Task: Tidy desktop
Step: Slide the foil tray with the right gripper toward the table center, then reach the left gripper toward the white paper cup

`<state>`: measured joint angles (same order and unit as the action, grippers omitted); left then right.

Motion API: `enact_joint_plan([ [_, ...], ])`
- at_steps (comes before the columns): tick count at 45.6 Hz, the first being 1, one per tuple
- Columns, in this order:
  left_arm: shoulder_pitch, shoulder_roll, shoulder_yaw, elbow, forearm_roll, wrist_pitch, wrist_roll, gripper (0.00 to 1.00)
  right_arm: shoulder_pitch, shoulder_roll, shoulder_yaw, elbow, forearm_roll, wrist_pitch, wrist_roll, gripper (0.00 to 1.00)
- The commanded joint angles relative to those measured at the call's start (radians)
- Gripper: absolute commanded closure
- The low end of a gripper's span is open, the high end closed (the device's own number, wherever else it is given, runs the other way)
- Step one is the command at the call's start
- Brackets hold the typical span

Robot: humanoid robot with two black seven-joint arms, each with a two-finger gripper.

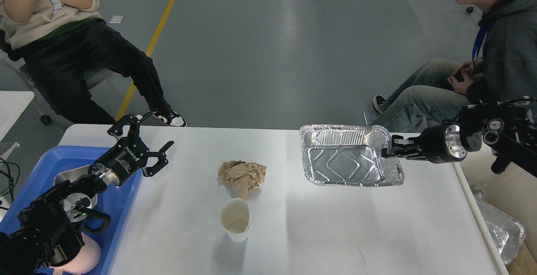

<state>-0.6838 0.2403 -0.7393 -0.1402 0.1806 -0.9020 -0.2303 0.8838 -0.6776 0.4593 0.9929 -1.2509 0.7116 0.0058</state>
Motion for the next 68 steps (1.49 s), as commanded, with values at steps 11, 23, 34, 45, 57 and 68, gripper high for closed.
enact_joint_plan([
  [11, -0.011, 0.226, 0.181, -0.110, 0.005, -0.021, 0.072, 0.04, 0.001, 0.016, -0.001, -0.013, -0.004, 0.000, 0.000, 1.00],
  [23, 0.000, 0.764, 0.267, -0.968, 0.005, 0.317, 0.152, 0.04, -0.002, 0.021, 0.001, -0.013, -0.004, 0.000, 0.000, 1.00],
  [34, 0.010, 1.180, 0.308, -1.463, 0.007, 0.422, 0.183, 0.04, 0.001, 0.033, 0.001, -0.013, -0.004, 0.000, 0.000, 1.00],
  [45, 0.001, 1.447, 0.304, -1.547, 0.013, 0.238, 0.204, 0.04, -0.002, 0.033, 0.001, -0.013, -0.004, 0.000, 0.000, 1.00],
  [57, -0.005, 1.449, 0.293, -1.546, 0.094, 0.233, 0.252, 0.04, 0.003, 0.033, 0.001, -0.013, -0.002, 0.000, 0.000, 1.00],
  [68, -0.108, 1.084, 0.293, -1.550, 0.378, 0.267, 0.439, 0.05, 0.012, 0.030, 0.001, -0.011, 0.001, 0.000, 0.000, 1.00],
])
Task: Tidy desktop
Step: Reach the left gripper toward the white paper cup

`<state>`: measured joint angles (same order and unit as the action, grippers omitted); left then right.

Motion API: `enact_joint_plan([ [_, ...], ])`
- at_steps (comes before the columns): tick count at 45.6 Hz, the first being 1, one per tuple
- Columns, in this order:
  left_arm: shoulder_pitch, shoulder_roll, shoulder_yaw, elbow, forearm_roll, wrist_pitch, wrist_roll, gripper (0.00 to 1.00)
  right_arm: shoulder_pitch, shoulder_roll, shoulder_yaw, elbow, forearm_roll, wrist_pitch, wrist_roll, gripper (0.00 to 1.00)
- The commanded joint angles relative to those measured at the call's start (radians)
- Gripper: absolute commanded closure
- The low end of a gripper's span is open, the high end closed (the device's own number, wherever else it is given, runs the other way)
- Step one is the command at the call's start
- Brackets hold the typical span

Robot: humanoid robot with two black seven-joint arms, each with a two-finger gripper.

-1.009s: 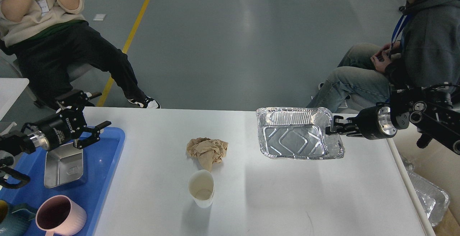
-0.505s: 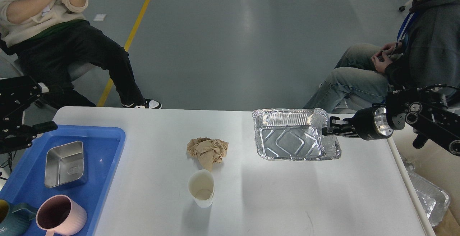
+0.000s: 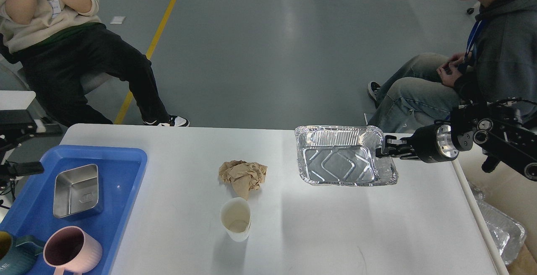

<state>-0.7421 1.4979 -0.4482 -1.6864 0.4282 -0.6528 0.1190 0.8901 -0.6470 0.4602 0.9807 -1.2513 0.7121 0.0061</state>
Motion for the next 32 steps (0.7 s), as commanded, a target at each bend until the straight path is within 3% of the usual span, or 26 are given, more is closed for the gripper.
enact_joint_plan([
  [1, -0.056, -0.206, 0.002, -0.004, 0.145, 0.022, 0.111, 0.05, 0.007, 0.000, 0.000, 0.001, 0.001, 0.000, 0.000, 1.00],
  [6, -0.080, -0.395, 0.014, -0.002, 0.201, 0.048, 0.238, 0.06, 0.007, 0.003, 0.000, 0.000, 0.001, 0.001, 0.000, 1.00],
  [11, -0.082, -0.560, 0.051, 0.013, 0.289, 0.065, 0.314, 0.07, 0.009, 0.003, 0.000, 0.001, 0.003, 0.000, 0.000, 1.00],
  [23, -0.091, -0.815, 0.229, 0.116, 0.448, 0.192, 0.346, 0.09, 0.007, 0.001, 0.001, 0.001, 0.003, 0.000, 0.000, 1.00],
  [32, -0.085, -0.924, 0.236, 0.226, 0.509, 0.200, 0.347, 0.12, 0.004, 0.001, 0.002, 0.001, 0.004, 0.000, 0.002, 1.00],
])
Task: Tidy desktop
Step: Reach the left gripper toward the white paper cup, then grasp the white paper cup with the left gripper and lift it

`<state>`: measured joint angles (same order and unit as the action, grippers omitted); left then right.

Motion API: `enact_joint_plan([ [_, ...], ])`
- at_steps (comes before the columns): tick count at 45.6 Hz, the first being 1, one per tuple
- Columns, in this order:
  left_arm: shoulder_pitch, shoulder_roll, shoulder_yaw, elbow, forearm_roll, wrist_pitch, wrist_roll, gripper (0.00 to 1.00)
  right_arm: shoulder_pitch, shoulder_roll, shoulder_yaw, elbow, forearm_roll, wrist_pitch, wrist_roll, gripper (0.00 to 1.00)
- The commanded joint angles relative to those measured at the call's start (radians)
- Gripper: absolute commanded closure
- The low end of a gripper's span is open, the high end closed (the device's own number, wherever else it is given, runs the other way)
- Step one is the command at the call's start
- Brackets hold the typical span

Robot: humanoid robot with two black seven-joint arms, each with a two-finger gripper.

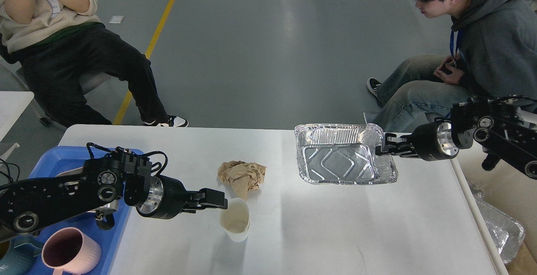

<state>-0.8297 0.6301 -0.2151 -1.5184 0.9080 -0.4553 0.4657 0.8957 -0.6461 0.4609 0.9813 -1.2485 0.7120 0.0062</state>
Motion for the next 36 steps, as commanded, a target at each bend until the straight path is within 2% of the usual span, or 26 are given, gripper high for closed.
enact_joint_plan([
  [1, 0.003, -0.064, 0.003, 0.067, 0.031, 0.003, 0.001, 0.12, -0.001, 0.000, 0.001, 0.000, 0.001, 0.000, 0.002, 1.00],
  [13, 0.004, -0.168, 0.022, 0.155, 0.095, 0.006, 0.001, 0.25, -0.001, -0.006, 0.002, 0.002, 0.001, 0.000, 0.002, 1.00],
  [14, 0.001, -0.182, 0.040, 0.165, 0.107, 0.006, 0.001, 0.29, -0.001, -0.007, 0.002, 0.002, 0.001, 0.000, 0.002, 1.00],
  [23, 0.006, -0.190, 0.046, 0.167, 0.123, 0.004, 0.004, 0.39, -0.004, -0.010, 0.002, 0.003, 0.003, 0.000, 0.002, 1.00],
  [26, 0.006, -0.190, 0.046, 0.165, 0.123, -0.002, 0.004, 0.50, -0.006, -0.014, 0.004, 0.003, 0.003, 0.000, 0.002, 1.00],
  [29, 0.007, -0.190, 0.046, 0.167, 0.123, -0.002, 0.004, 0.71, -0.006, -0.015, 0.004, 0.005, 0.003, 0.000, 0.002, 1.00],
  [33, 0.009, -0.188, 0.048, 0.167, 0.123, -0.003, 0.005, 0.86, -0.006, -0.015, 0.004, 0.005, 0.003, 0.000, 0.002, 1.00],
  [36, 0.012, -0.187, 0.049, 0.167, 0.123, -0.005, 0.005, 0.92, -0.006, -0.017, 0.004, 0.005, 0.003, 0.000, 0.002, 1.00],
])
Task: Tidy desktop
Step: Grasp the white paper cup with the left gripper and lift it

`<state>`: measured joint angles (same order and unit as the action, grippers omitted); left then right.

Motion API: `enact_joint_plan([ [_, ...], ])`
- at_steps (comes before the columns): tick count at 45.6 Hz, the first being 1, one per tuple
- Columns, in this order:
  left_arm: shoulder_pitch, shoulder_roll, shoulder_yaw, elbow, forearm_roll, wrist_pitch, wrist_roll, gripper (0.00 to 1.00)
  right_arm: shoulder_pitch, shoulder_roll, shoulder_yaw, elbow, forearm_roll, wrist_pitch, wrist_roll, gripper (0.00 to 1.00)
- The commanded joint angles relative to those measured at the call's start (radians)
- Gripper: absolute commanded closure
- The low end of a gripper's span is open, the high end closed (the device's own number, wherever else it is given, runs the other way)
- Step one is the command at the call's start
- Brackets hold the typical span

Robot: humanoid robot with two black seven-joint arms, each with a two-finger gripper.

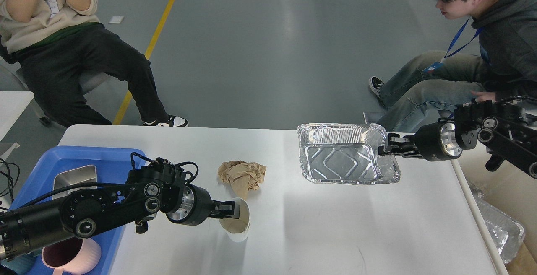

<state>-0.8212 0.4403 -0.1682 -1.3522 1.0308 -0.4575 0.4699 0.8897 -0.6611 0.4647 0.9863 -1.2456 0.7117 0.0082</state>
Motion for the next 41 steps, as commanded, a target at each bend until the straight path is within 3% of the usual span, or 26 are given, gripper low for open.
enact_joint_plan([
  [1, 0.004, 0.003, 0.003, 0.001, 0.000, -0.004, 0.001, 0.93, 0.000, -0.002, 0.000, 0.000, 0.000, 0.000, -0.001, 1.00],
  [4, 0.004, 0.006, 0.007, 0.001, 0.000, -0.004, 0.001, 0.99, -0.002, -0.005, 0.000, 0.002, 0.000, 0.000, -0.001, 1.00],
  [12, -0.001, 0.026, 0.003, -0.010, -0.006, -0.047, 0.000, 1.00, -0.002, -0.009, 0.000, 0.002, 0.000, 0.000, 0.001, 1.00],
  [22, -0.105, 0.178, -0.089, -0.157, -0.066, -0.266, 0.001, 1.00, -0.003, -0.009, 0.000, 0.002, 0.000, 0.000, 0.001, 1.00],
  [33, -0.422, 0.370, -0.097, -0.271, -0.273, -0.502, 0.015, 1.00, -0.002, -0.006, -0.001, -0.003, 0.000, 0.000, -0.001, 1.00],
  [41, -0.726, 0.396, -0.054, -0.242, -0.480, -0.502, 0.016, 1.00, -0.002, -0.009, -0.003, -0.003, 0.000, 0.000, 0.001, 1.00],
])
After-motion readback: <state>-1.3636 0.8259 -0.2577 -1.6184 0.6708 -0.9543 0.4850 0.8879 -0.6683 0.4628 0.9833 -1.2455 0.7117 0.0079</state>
